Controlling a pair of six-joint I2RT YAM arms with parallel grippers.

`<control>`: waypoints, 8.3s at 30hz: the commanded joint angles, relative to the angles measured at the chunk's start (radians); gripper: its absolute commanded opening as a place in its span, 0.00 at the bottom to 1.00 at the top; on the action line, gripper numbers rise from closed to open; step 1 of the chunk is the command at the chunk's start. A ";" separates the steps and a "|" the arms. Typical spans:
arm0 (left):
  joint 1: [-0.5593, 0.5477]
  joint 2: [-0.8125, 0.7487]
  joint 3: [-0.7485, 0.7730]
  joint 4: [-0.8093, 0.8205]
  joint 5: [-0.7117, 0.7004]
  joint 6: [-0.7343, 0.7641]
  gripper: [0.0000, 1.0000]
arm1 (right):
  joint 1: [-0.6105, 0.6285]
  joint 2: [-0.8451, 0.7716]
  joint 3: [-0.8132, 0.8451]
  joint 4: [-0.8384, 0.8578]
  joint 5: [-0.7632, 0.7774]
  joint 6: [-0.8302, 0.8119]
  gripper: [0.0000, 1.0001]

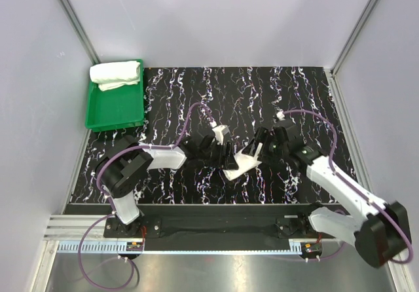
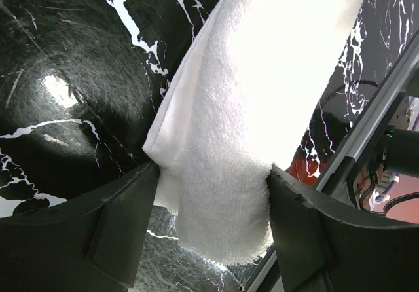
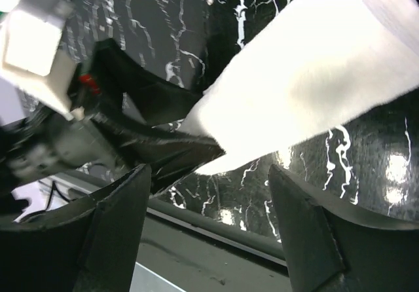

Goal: Roll the towels
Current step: Roll the towel, then place the rolled towel into the container

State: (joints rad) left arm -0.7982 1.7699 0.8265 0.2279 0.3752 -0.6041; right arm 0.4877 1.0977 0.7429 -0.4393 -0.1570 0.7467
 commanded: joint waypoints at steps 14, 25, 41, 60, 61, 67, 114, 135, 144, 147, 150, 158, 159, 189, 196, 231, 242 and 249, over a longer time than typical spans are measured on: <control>0.004 0.091 -0.079 -0.042 0.001 -0.016 0.69 | 0.000 -0.111 -0.300 0.163 0.138 0.287 0.93; 0.002 0.089 -0.109 -0.012 0.034 -0.040 0.68 | 0.000 0.074 -0.333 0.421 0.235 0.345 0.96; 0.004 0.134 -0.090 -0.002 0.073 -0.048 0.65 | 0.000 0.037 -0.445 0.775 0.221 0.267 0.96; 0.004 0.174 -0.070 -0.019 0.096 -0.028 0.63 | 0.002 0.416 -0.364 1.097 0.102 0.217 0.85; 0.002 0.177 -0.070 -0.019 0.097 -0.026 0.63 | 0.000 0.425 -0.364 1.111 0.093 0.217 0.81; 0.004 0.154 -0.082 -0.012 0.099 -0.026 0.63 | 0.002 0.426 -0.387 1.211 0.018 0.204 0.40; 0.129 -0.675 0.037 0.154 0.225 -0.186 0.99 | 0.058 -0.114 -0.039 1.111 -0.633 0.289 0.37; 0.140 -0.632 0.080 0.235 0.231 -0.263 0.00 | 0.111 -0.059 -0.050 1.140 -0.621 0.263 0.39; 0.249 -0.690 0.128 -0.016 0.094 -0.187 0.00 | 0.109 -0.182 -0.004 0.704 -0.408 0.066 0.88; 0.358 -0.701 0.132 -0.062 0.081 -0.183 0.00 | 0.111 -0.229 0.022 0.541 -0.290 0.008 0.93; 0.468 -0.710 0.128 -0.116 0.067 -0.183 0.00 | 0.111 -0.254 0.024 0.450 -0.227 -0.024 0.93; 0.815 -0.672 0.163 -0.209 -0.007 -0.154 0.00 | 0.111 -0.268 -0.054 0.482 -0.231 0.011 0.93; 0.847 -0.662 0.172 -0.220 -0.045 -0.152 0.00 | 0.111 -0.265 -0.068 0.487 -0.234 0.013 0.93; 1.203 0.006 0.341 0.257 -0.372 -0.353 0.00 | 0.111 0.290 -0.051 0.823 -0.478 0.029 0.89; 1.205 0.218 0.425 0.344 -0.372 -0.485 0.00 | 0.107 0.381 -0.030 0.840 -0.516 0.010 0.88; 1.136 0.479 0.609 0.392 -0.562 -0.519 0.99 | 0.061 0.564 -0.048 1.065 -0.635 0.082 0.84; 1.166 0.260 0.533 0.262 -0.467 -0.474 0.99 | 0.064 0.240 -0.140 0.820 -0.527 0.014 0.88; 1.165 0.143 0.542 0.024 -0.456 -0.427 0.99 | 0.063 -0.005 -0.188 0.634 -0.452 -0.015 0.90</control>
State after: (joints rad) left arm 0.3649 1.9842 1.3590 0.3733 -0.1017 -1.0790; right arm 0.5541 1.1931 0.5694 0.2993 -0.6651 0.7650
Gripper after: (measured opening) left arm 0.984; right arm 0.894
